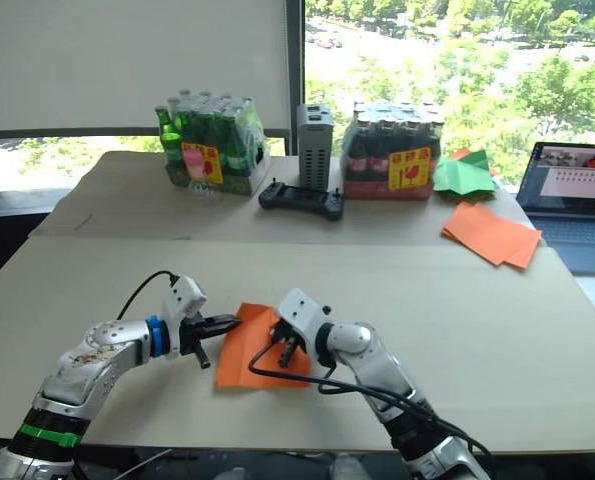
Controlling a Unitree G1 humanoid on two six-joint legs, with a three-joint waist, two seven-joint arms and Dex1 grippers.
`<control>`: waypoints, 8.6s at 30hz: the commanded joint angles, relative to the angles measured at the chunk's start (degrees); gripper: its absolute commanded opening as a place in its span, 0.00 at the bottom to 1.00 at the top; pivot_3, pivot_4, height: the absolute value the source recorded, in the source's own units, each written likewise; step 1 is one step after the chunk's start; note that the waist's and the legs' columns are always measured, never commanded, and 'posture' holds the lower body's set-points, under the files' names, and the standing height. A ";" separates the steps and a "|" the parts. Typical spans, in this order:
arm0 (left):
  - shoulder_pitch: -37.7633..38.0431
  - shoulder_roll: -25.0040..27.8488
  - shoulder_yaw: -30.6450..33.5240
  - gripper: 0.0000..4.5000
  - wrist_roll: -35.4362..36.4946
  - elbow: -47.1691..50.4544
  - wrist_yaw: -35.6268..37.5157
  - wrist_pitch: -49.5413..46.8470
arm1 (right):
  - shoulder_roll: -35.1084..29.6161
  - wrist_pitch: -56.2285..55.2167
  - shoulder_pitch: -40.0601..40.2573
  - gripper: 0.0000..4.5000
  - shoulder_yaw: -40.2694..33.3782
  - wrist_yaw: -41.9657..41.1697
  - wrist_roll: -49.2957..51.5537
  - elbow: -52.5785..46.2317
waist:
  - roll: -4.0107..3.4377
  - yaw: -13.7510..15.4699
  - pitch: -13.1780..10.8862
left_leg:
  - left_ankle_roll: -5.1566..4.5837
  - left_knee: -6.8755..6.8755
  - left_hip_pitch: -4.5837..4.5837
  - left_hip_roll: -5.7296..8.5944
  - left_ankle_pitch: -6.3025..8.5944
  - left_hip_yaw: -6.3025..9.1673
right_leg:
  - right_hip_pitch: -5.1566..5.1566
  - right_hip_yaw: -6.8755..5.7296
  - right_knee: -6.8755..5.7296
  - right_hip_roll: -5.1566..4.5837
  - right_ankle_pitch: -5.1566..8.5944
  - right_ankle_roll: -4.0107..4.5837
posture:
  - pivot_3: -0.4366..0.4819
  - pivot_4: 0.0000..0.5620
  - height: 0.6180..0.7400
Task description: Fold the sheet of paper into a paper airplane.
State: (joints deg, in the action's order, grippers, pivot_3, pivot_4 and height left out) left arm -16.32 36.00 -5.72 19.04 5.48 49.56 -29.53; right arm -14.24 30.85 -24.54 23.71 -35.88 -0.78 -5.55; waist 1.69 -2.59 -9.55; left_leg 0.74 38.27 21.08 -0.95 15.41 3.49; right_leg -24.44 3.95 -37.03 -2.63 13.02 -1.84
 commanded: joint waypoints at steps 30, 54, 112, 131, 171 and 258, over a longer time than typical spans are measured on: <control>1.37 3.48 -5.94 0.01 -23.61 -2.44 -3.09 34.80 | 2.22 -1.27 1.23 0.00 -6.83 6.87 2.32 -2.32 | 0.00 -0.07 0.00 | -0.01 0.00 0.01 -0.02 0.00 -0.01 | -0.02 0.00 -0.02 0.01 0.00 0.00 | 0.48 0.27 0.94; 1.86 5.72 -8.73 0.01 -33.33 -5.34 -3.91 42.73 | 1.57 1.73 4.04 0.00 0.86 7.12 -2.54 -3.90 | -0.02 -0.24 0.01 | -0.02 0.00 -0.08 -0.04 0.00 -0.02 | 0.04 0.00 -0.08 0.06 0.00 0.00 | 0.48 0.27 0.94; -12.13 -4.27 -13.45 0.01 -15.24 -17.52 10.24 10.63 | 2.65 5.78 4.46 0.00 3.15 8.09 -7.66 -3.54 | -0.03 -0.55 0.11 | -0.02 0.04 -0.37 0.00 0.00 -0.01 | 0.38 0.01 -0.08 0.05 0.01 -0.01 | 0.48 0.27 0.94; -5.70 2.83 -10.62 0.01 -15.34 -14.75 10.60 8.57 | 1.46 8.00 4.52 0.00 5.52 7.52 -8.51 -3.05 | -0.16 -1.54 0.41 | -0.03 -0.13 -1.14 -0.08 0.01 -0.02 | 1.06 0.05 -0.04 0.12 0.34 -0.45 | 0.48 0.27 0.94; -4.82 2.89 -5.21 0.01 -8.54 -4.85 11.38 9.21 | -2.50 11.26 4.88 0.00 -6.22 1.99 2.91 -20.94 | -0.04 -0.27 0.19 | 0.06 -0.42 0.45 0.01 -0.04 -0.03 | -0.68 0.03 -0.03 -0.05 0.18 0.09 | 0.48 0.27 0.94; -5.19 -4.88 -5.23 0.01 -7.23 -4.87 4.12 -4.22 | -3.82 13.12 3.80 0.00 -0.07 0.56 7.80 -17.56 | -0.05 -0.19 0.18 | 0.03 -0.36 -0.34 -0.01 -0.03 -0.02 | 0.18 0.03 -0.02 0.04 0.19 0.04 | 0.48 0.27 0.94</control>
State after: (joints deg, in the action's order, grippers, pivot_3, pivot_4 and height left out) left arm -22.16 30.61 -9.38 12.77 0.48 53.31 -33.77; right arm -19.24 43.48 -20.08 25.64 -35.91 5.45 -19.92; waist 1.64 -2.78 -9.37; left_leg 0.77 37.91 20.74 -0.96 15.38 3.46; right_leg -24.26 3.99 -37.05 -2.59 13.21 -1.80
